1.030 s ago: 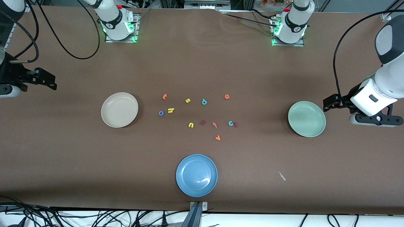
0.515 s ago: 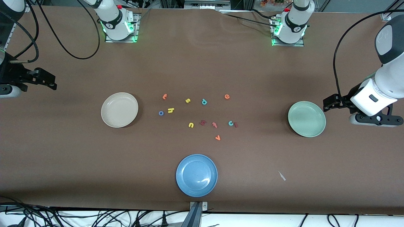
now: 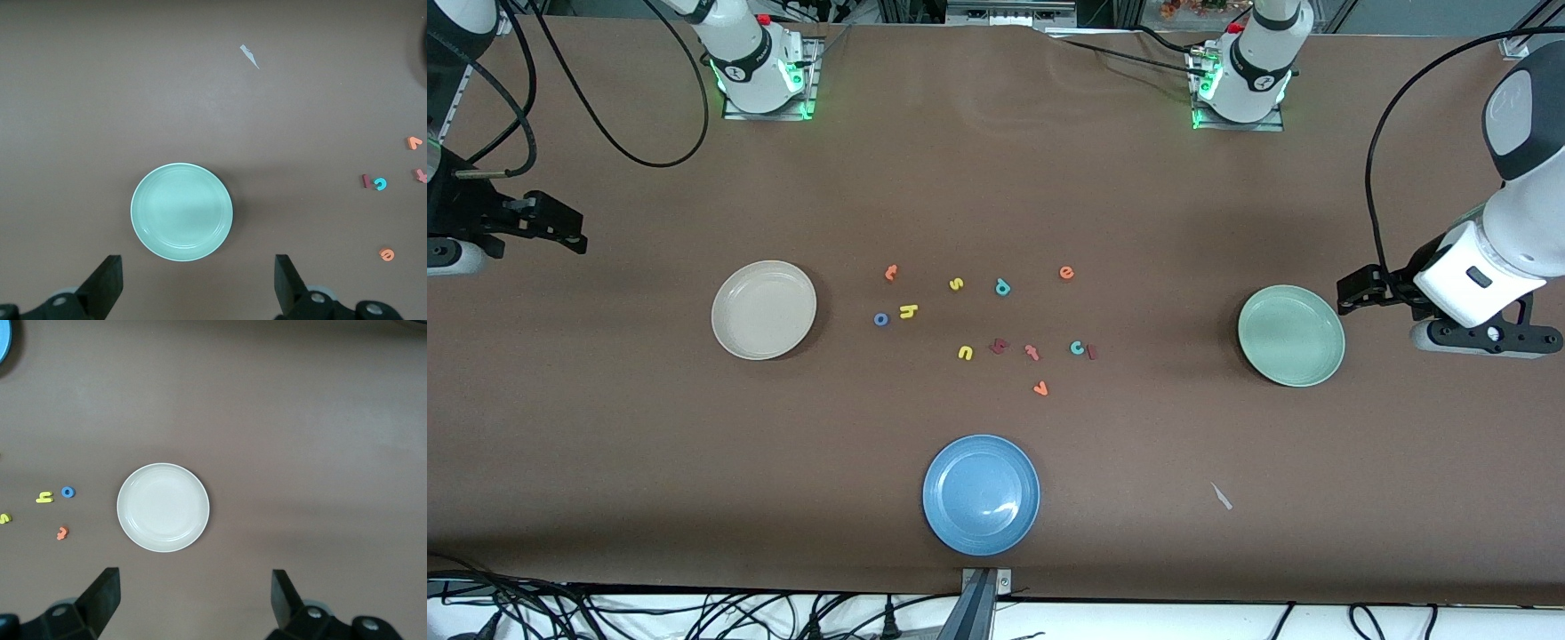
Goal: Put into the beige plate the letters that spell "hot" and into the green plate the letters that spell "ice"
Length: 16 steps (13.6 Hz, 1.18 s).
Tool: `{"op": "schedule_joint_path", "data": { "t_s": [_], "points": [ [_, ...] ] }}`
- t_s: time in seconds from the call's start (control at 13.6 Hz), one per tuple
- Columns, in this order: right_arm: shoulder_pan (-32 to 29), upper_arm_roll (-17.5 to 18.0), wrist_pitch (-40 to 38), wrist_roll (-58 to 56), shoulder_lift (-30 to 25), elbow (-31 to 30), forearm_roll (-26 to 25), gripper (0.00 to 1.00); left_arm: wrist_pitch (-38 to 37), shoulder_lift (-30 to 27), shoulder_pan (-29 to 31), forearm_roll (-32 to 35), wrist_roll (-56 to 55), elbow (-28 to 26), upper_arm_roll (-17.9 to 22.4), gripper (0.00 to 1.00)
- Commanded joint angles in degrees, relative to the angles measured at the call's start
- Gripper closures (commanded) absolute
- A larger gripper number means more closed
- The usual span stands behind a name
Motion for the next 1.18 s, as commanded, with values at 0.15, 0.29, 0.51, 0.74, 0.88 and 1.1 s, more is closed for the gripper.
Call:
{"op": "schedule_joint_path", "data": {
  "t_s": [0.15,0.29,0.51,0.74,0.88,1.1],
  "points": [
    [-0.3,0.2,-0.2,0.6,0.5,1.3,-0.2,0.0,-0.1,-1.0,0.0,-1.3,1.5,-0.3,0.2,0.0],
    [-0.3,0.2,-0.1,0.9,0.5,1.3,-0.2,0.0,-0.1,-1.0,0.0,-1.3,1.5,-0.3,0.2,0.0],
    [-0.3,0.2,-0.2,0.9,0.5,1.3,-0.1,0.0,-0.1,-1.0,0.0,-1.3,1.6,-0.3,0.2,0.0],
    [-0.5,0.1,-0.5,0.3,0.5,1.2,-0.1,0.0,-0.1,-1.0,-0.1,-1.2,1.5,-0.3,0.1,0.0],
    [-0.4,0.1,-0.5,0.2,0.5,1.2,-0.2,0.0,-0.1,-1.0,-0.1,-1.2,1.5,-0.3,0.1,0.0],
    [-0.4,0.1,-0.5,0.6,0.5,1.2,-0.1,0.0,-0.1,-1.0,-0.1,-1.2,1.5,-0.3,0.1,0.0]
  ]
}}
